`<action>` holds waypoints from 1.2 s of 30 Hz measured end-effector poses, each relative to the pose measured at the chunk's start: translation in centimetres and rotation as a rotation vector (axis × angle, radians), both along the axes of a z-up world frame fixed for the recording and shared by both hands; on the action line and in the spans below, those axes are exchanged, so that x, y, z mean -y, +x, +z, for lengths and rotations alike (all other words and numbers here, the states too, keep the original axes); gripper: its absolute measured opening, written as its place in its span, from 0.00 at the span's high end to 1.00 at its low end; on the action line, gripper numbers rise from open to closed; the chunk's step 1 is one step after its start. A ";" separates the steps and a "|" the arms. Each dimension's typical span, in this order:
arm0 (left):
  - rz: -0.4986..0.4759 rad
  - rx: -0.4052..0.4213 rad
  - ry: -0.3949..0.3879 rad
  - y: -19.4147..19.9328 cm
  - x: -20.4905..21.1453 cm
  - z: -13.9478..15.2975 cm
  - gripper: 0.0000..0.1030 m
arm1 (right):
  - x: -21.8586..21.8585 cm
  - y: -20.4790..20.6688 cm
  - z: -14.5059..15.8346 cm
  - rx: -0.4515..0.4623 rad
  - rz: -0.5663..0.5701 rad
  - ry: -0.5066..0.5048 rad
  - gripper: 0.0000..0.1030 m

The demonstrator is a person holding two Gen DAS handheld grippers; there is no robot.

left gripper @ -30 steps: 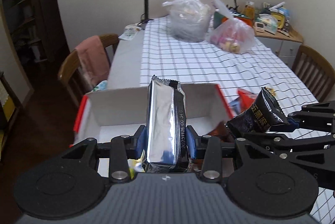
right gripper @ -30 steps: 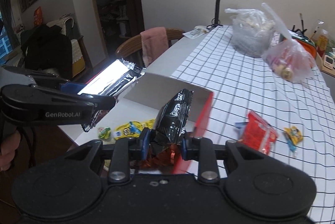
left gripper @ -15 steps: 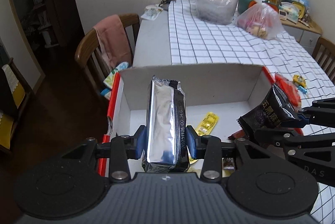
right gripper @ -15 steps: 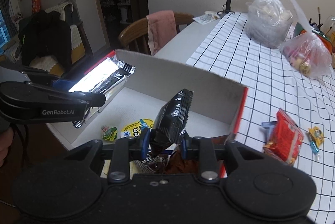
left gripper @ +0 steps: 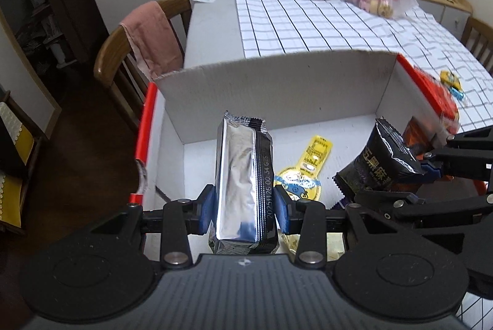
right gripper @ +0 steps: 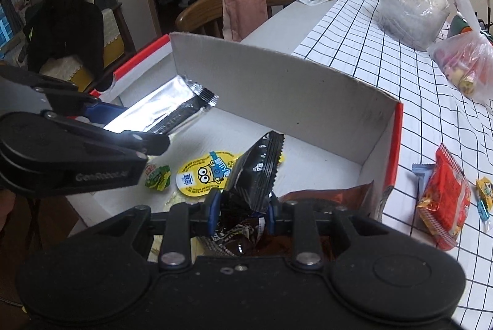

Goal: Organize snacks
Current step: 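Carry the black bag in the right gripper into the box while the left gripper releases the wafer bar there, then withdraw both open grippers from the box toward the red chip bag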

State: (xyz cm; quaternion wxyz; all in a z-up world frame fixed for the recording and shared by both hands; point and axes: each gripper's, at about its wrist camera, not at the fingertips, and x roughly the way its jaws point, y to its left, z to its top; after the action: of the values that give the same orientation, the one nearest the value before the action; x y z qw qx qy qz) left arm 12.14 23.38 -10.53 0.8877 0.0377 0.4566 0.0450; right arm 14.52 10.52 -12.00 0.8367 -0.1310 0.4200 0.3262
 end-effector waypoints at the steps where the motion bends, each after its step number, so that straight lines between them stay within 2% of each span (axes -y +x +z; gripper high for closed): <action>1: -0.007 -0.009 0.001 0.1 0.1 -0.2 0.62 | -0.1 0.0 0.0 0.000 0.001 -0.001 0.74; 7: -0.044 -0.063 0.009 0.5 0.8 -1.1 0.62 | -0.2 -0.1 -0.1 -0.004 -0.003 -0.015 0.70; 14: -0.033 -0.116 0.014 1.0 0.9 -1.9 0.61 | 0.1 -0.2 0.1 -0.015 -0.018 -0.013 0.70; 24: -0.028 -0.075 -0.024 0.1 0.8 -0.6 0.60 | 1.2 -0.4 1.4 -0.022 -0.038 0.029 0.63; 27: -0.032 -0.052 -0.035 -0.4 1.0 0.2 0.57 | 1.8 -0.7 2.1 -0.014 -0.043 0.053 0.61; 33: -0.047 0.015 -0.065 -1.8 1.5 2.5 0.47 | 3.5 -1.6 4.1 0.007 -0.044 0.102 0.49; 36: -0.059 0.049 -0.080 -2.4 2.1 3.7 0.46 | 4.7 -2.1 5.3 0.031 -0.047 0.132 0.38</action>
State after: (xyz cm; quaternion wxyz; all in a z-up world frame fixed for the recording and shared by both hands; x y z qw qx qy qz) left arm 9.76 21.27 -6.86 0.9004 0.0146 0.4348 0.0013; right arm 12.37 5.83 -6.72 0.8572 -0.0707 0.3877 0.3315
